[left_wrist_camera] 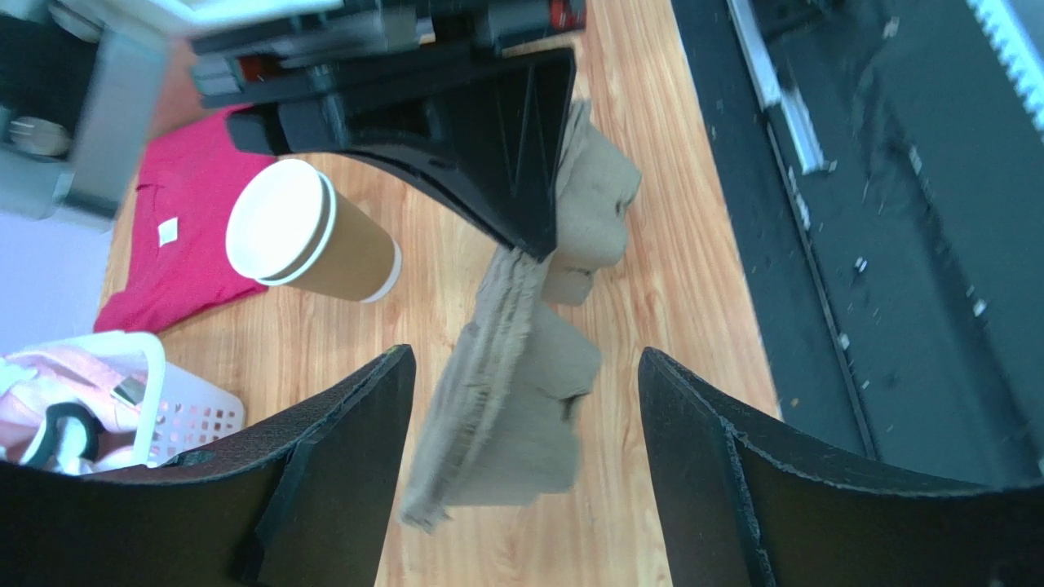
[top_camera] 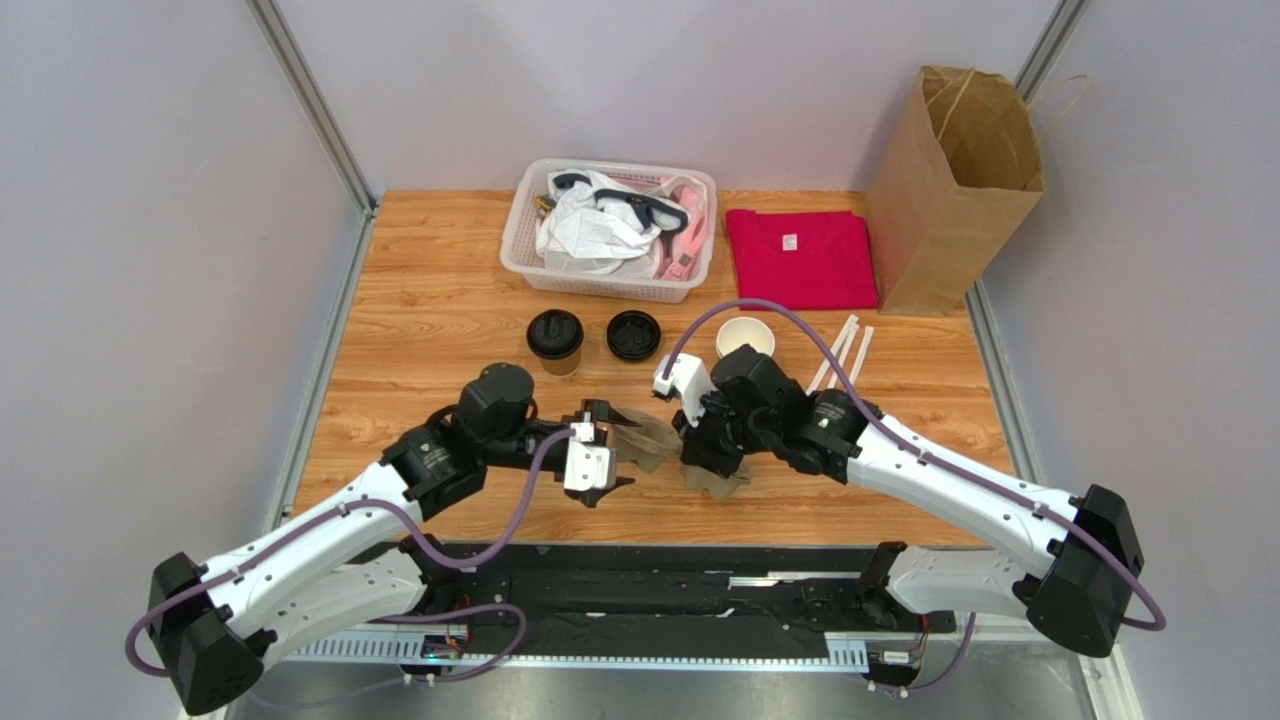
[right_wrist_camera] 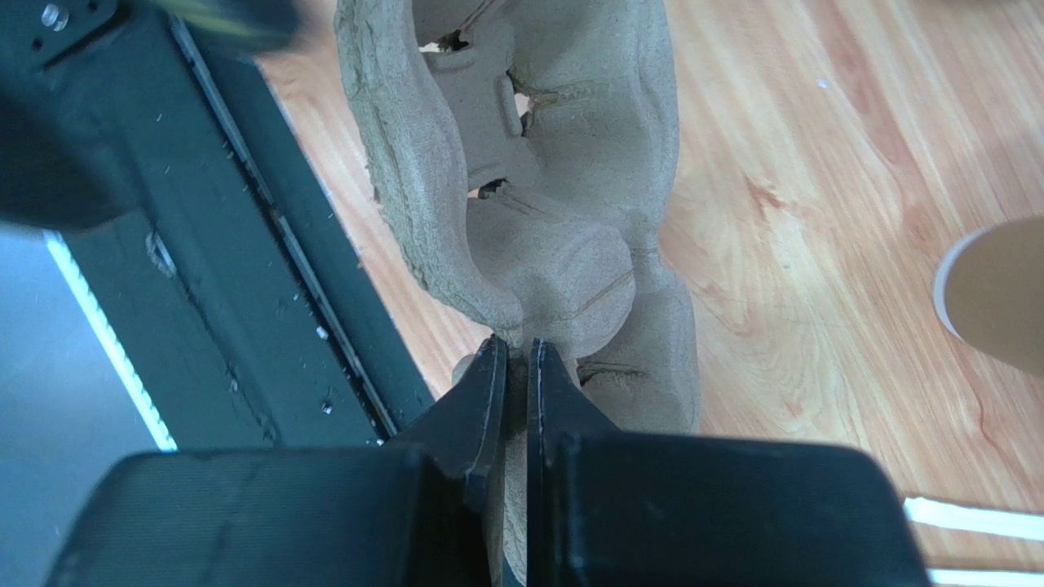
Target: Pack the takeout coffee
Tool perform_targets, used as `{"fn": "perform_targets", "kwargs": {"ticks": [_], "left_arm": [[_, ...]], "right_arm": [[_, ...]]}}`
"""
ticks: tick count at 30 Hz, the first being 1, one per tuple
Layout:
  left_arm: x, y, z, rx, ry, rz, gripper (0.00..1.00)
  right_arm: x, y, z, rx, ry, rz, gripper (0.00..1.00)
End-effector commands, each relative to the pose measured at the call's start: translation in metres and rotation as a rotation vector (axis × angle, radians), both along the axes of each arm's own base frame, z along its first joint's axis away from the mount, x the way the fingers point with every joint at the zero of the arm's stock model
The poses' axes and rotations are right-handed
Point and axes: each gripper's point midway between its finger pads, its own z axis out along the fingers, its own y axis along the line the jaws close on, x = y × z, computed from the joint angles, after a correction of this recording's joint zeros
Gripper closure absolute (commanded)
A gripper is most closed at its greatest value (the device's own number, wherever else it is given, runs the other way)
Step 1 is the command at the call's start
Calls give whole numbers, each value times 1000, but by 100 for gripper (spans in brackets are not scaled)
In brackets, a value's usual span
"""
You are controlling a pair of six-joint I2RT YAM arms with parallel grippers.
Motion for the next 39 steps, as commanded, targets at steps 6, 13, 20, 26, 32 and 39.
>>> {"fn": "perform_targets", "kwargs": {"ticks": [6,13,20,26,32,39], "left_arm": [[6,-14,3,25,-132,-114,35],[10,-13,-16,75,-106,-103,60],[7,-11,-16,80,-147,-131,92],[-1,-7,-18,71,-177,-175,98],[-11,-5,-21,62,-201,-228,99],[-13,-6,-22,61,-217,-251,99]], "right_arm": [[-5,10,17,2,-176,124,100],[-9,11,21,9,-176,161,100],[-25,11,25,3,-135,256,69],[-37,-3,32,-5,-41,334,41],[-38,-26,30,-49,11,390,46],[-50,-42,30,-74,213,492,53]]}}
